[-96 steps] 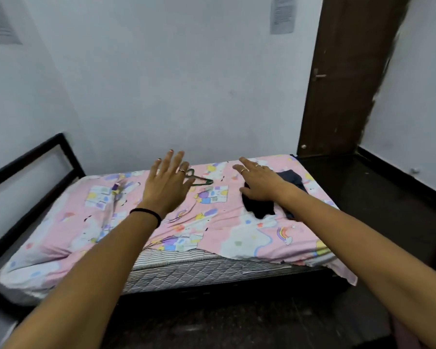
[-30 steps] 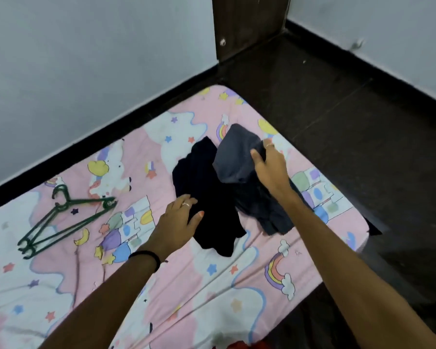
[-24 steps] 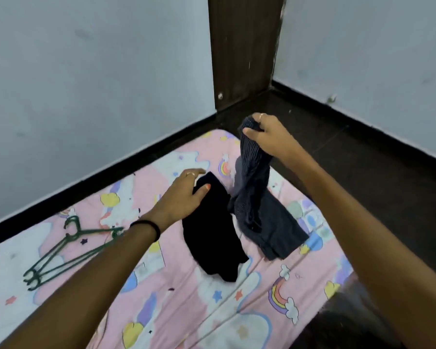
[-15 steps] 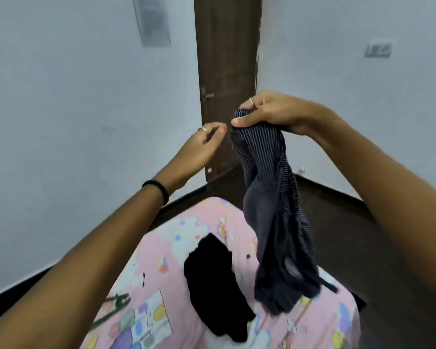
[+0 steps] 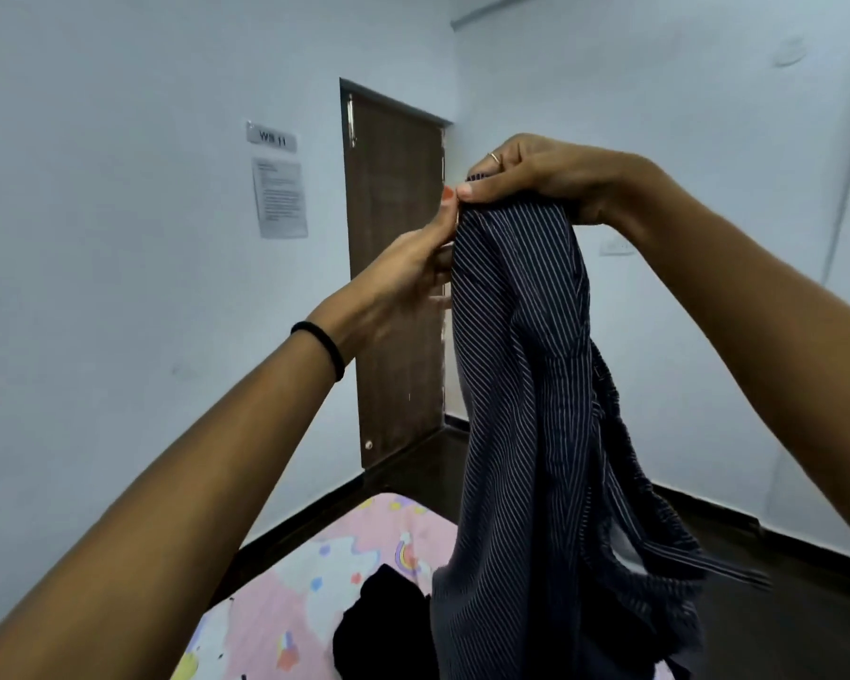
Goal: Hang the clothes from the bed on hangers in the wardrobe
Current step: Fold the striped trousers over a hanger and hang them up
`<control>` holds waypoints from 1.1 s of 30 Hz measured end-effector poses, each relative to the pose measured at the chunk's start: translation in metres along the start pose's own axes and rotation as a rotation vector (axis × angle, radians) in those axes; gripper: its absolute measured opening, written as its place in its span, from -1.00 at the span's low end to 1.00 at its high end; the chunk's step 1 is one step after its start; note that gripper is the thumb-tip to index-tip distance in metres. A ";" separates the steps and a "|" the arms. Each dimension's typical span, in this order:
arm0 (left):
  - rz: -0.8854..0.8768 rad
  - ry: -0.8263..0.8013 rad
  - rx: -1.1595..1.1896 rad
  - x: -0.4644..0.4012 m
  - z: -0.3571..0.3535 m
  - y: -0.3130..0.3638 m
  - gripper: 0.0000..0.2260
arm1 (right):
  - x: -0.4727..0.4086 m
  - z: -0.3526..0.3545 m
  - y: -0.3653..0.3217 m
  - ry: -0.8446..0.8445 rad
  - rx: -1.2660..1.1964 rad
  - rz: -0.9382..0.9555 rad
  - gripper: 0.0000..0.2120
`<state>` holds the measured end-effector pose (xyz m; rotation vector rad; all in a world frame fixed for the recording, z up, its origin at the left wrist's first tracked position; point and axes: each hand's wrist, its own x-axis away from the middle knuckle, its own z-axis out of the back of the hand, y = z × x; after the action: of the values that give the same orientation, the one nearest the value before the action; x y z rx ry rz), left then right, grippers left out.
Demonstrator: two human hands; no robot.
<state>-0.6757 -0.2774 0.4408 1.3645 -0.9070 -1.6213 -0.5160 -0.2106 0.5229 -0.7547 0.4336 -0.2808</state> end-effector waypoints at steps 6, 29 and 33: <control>-0.121 -0.028 0.219 0.007 -0.006 0.022 -0.56 | 0.008 -0.003 -0.021 0.037 -0.057 0.094 -0.79; 0.581 -0.489 -0.686 0.080 0.048 -0.050 -0.25 | 0.058 0.008 0.001 0.071 0.042 0.112 -0.83; 0.879 -0.664 -1.008 0.109 0.052 -0.106 -0.23 | 0.062 0.011 0.006 0.073 -0.017 0.119 -0.83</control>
<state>-0.7502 -0.3322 0.3097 -0.2836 -0.6877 -1.4231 -0.4559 -0.2246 0.5081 -0.7340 0.5489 -0.1937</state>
